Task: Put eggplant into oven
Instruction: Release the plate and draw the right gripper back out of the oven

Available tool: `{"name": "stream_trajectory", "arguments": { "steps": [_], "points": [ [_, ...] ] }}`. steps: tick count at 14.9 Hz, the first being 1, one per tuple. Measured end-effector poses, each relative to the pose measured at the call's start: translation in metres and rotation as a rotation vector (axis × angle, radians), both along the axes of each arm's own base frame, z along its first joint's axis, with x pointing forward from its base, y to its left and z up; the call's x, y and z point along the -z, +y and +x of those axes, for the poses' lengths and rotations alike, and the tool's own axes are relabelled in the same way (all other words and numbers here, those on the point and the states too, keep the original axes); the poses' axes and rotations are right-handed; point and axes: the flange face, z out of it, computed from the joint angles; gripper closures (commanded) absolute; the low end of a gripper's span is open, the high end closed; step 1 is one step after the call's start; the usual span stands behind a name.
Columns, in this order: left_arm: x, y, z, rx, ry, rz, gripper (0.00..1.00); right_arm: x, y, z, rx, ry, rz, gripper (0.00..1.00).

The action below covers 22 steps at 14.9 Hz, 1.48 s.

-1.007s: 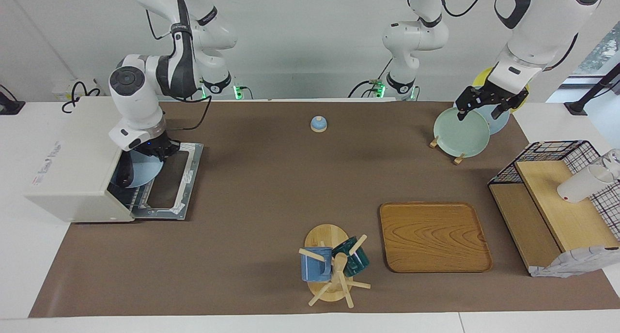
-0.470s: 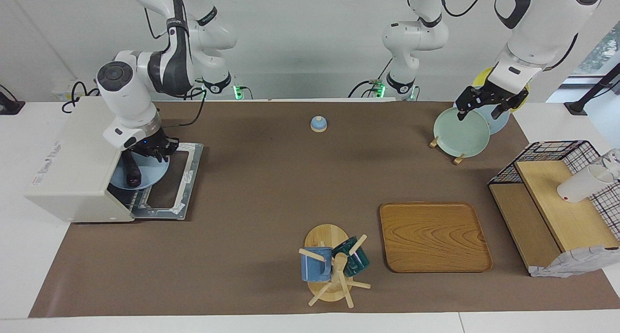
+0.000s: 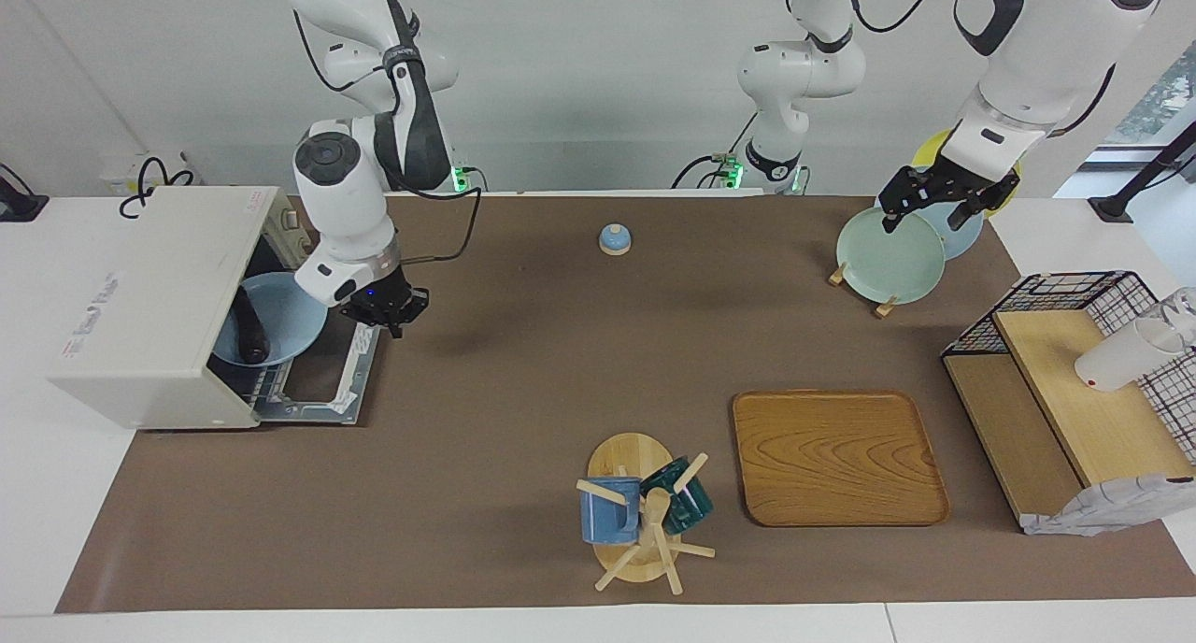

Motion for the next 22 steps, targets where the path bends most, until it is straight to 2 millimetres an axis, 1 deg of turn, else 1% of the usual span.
{"name": "stream_trajectory", "arguments": {
  "steps": [2,3,5,9,14,16,20,22],
  "points": [
    [0.000,0.000,0.000,0.000,0.000,0.000,0.00,0.030,-0.003,-0.003,0.004,0.009,0.001,1.00],
    [0.000,0.000,0.000,0.000,0.000,0.000,0.00,0.041,-0.005,-0.003,0.007,0.018,0.000,1.00],
    [0.000,0.000,0.000,0.000,0.000,0.000,0.00,0.052,-0.009,-0.003,0.014,0.035,-0.002,1.00],
    [0.000,0.000,0.000,0.000,0.000,0.000,0.00,0.058,-0.016,-0.003,-0.011,0.041,-0.041,1.00],
    [0.000,0.000,0.000,0.000,0.000,0.000,0.00,0.067,-0.043,-0.008,0.006,0.063,-0.070,1.00],
    [0.000,0.000,0.000,0.000,0.000,0.000,0.00,0.070,-0.049,-0.010,0.014,0.070,-0.071,1.00],
    [0.000,0.000,0.000,0.000,0.000,0.000,0.00,0.073,-0.047,-0.013,-0.016,0.076,-0.088,1.00],
    [0.000,0.000,0.000,0.000,0.000,0.000,0.00,0.073,-0.039,-0.014,-0.088,0.073,-0.137,1.00]
  ]
}}
